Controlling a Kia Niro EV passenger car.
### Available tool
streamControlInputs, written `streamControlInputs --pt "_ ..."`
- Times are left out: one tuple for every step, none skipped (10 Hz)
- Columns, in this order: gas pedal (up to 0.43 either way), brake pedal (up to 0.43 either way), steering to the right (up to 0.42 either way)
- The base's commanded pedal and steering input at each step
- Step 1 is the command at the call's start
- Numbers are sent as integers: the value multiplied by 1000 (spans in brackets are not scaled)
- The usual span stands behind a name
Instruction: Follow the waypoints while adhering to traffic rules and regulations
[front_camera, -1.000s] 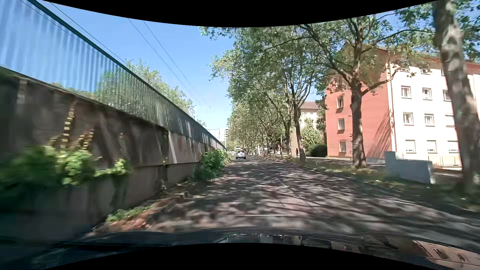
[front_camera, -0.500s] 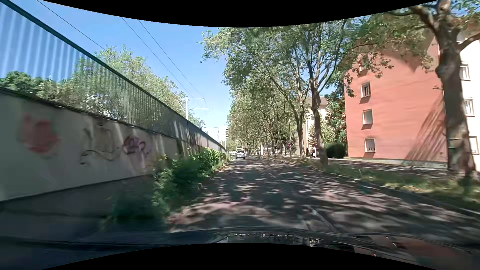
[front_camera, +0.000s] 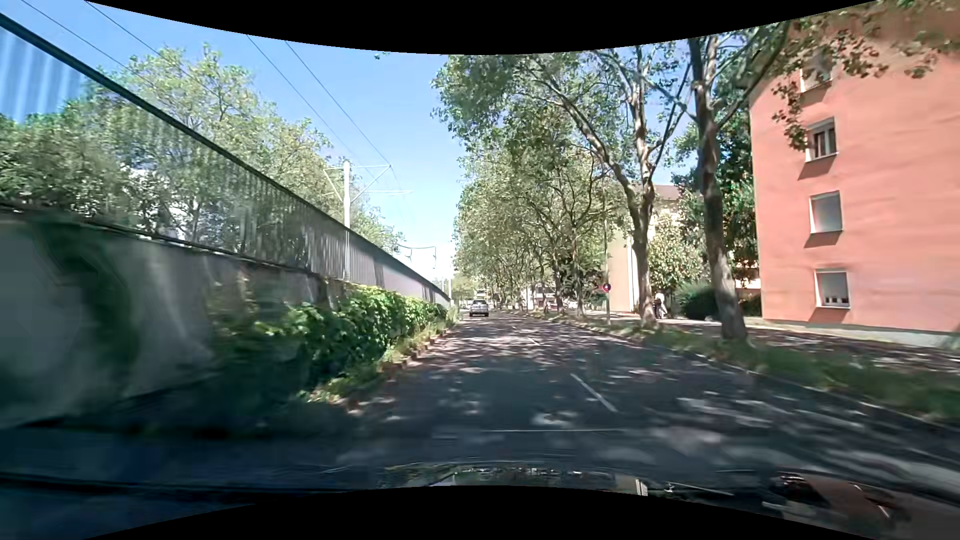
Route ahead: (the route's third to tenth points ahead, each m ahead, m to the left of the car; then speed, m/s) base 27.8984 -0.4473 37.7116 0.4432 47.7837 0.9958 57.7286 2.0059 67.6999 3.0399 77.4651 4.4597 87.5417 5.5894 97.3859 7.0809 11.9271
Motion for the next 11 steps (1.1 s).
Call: streamControlInputs --pt "67 0 -7" --pt "67 0 -8" --pt "67 0 -8" --pt "67 0 -9" --pt "67 0 -9" --pt "67 0 -9" --pt "67 0 -9" --pt "67 0 -9" --pt "67 0 -9" --pt "67 0 -9" --pt "67 0 -9"
